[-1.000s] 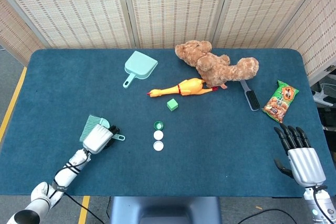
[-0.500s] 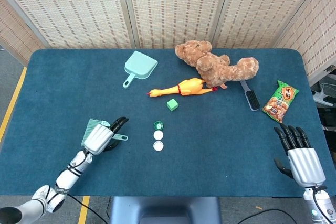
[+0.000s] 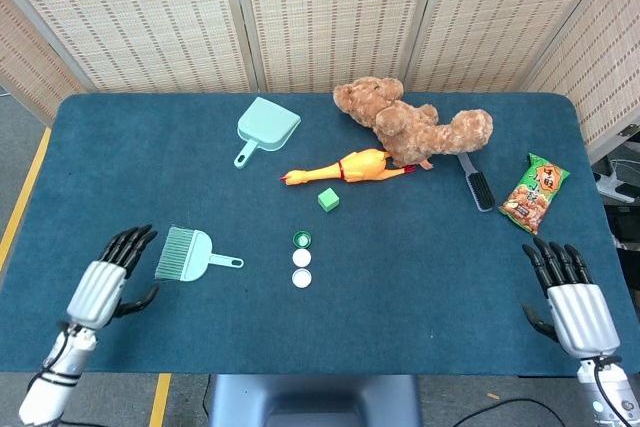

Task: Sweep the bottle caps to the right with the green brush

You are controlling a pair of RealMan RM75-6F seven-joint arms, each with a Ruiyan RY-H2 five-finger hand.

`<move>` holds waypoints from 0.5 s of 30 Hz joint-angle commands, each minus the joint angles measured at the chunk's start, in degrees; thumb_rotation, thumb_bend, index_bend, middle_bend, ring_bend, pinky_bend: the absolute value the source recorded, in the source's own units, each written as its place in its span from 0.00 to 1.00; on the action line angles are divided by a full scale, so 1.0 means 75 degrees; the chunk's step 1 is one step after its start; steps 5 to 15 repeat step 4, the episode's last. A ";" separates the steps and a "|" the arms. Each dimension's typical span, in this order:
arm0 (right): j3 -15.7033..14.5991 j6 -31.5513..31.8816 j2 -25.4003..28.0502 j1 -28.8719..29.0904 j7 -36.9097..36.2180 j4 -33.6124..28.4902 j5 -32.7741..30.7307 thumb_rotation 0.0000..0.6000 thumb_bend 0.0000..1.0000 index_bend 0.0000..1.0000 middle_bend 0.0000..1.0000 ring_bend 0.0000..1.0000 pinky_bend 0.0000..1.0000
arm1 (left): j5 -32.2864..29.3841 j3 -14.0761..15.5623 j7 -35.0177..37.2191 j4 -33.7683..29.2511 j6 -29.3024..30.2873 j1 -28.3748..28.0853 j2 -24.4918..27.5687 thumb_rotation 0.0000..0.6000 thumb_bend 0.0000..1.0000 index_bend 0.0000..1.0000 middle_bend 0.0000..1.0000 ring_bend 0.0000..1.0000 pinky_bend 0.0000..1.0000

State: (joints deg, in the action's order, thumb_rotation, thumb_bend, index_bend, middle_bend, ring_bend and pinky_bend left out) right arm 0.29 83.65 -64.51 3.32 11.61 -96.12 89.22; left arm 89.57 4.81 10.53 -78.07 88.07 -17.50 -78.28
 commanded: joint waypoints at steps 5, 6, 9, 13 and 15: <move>-0.0071 -0.0055 -0.0029 0.0000 0.0186 -0.0107 0.0017 1.00 0.24 0.00 0.00 0.00 0.00 | 0.0162 0.0272 -0.0248 -0.0282 0.0062 0.0368 0.0422 1.00 0.37 0.00 0.00 0.00 0.05; -0.0071 -0.0055 -0.0029 0.0000 0.0186 -0.0107 0.0017 1.00 0.24 0.00 0.00 0.00 0.00 | 0.0162 0.0272 -0.0248 -0.0282 0.0062 0.0368 0.0422 1.00 0.37 0.00 0.00 0.00 0.05; -0.0071 -0.0055 -0.0029 0.0000 0.0186 -0.0107 0.0017 1.00 0.24 0.00 0.00 0.00 0.00 | 0.0162 0.0272 -0.0248 -0.0282 0.0062 0.0368 0.0422 1.00 0.37 0.00 0.00 0.00 0.05; -0.0071 -0.0055 -0.0029 0.0000 0.0186 -0.0107 0.0017 1.00 0.24 0.00 0.00 0.00 0.00 | 0.0162 0.0272 -0.0248 -0.0282 0.0062 0.0368 0.0422 1.00 0.37 0.00 0.00 0.00 0.05; -0.0071 -0.0055 -0.0029 0.0000 0.0186 -0.0107 0.0017 1.00 0.24 0.00 0.00 0.00 0.00 | 0.0162 0.0272 -0.0248 -0.0282 0.0062 0.0368 0.0422 1.00 0.37 0.00 0.00 0.00 0.05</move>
